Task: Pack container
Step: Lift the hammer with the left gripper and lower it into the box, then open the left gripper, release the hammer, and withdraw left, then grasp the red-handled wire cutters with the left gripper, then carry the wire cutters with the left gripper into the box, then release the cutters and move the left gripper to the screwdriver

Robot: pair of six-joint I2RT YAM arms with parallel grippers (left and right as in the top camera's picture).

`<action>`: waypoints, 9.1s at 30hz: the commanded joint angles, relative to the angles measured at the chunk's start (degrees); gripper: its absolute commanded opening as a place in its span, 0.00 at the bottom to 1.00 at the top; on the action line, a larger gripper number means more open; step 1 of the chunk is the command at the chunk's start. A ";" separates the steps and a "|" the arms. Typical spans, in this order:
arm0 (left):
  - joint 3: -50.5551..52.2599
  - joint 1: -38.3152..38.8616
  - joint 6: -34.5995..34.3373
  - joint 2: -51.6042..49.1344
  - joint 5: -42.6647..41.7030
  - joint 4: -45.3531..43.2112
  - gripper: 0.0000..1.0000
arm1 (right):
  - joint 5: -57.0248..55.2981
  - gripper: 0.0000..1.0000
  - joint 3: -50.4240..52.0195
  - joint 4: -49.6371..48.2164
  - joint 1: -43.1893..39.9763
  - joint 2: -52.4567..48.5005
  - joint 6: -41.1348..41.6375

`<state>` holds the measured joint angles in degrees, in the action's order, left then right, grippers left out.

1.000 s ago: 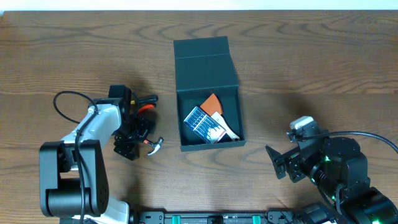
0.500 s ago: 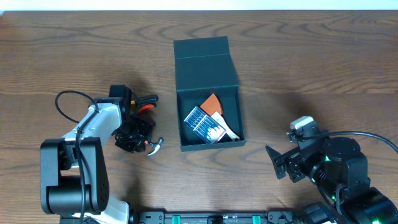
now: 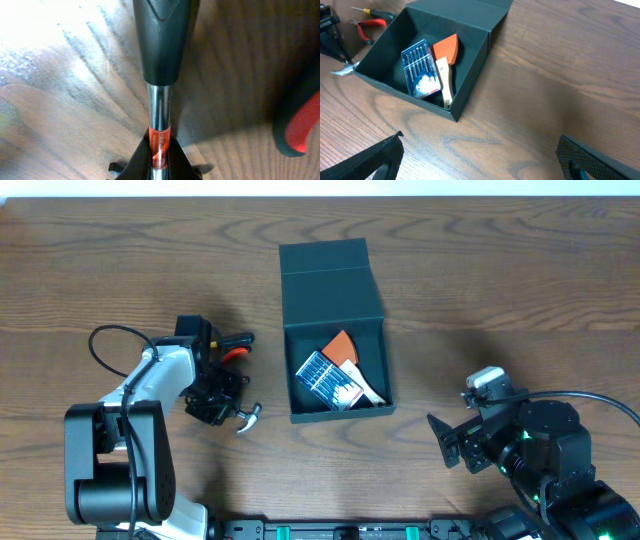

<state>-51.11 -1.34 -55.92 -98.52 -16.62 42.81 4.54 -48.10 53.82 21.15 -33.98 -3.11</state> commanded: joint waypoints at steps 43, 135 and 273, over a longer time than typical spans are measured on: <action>-20.09 36.11 -38.27 7.82 12.11 -8.72 0.06 | 0.42 0.99 0.04 -0.04 -0.50 0.28 0.92; -20.06 5.01 -16.70 -2.75 10.95 16.26 0.94 | 0.42 0.99 0.02 -0.04 -0.50 0.28 0.92; -18.58 35.93 -29.09 -5.01 -0.48 -7.45 0.34 | 0.42 0.99 0.02 -0.04 -0.50 0.28 0.92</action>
<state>-68.31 34.52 -84.71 -103.31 -17.06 35.44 4.54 -48.10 53.82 21.15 -34.00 -3.11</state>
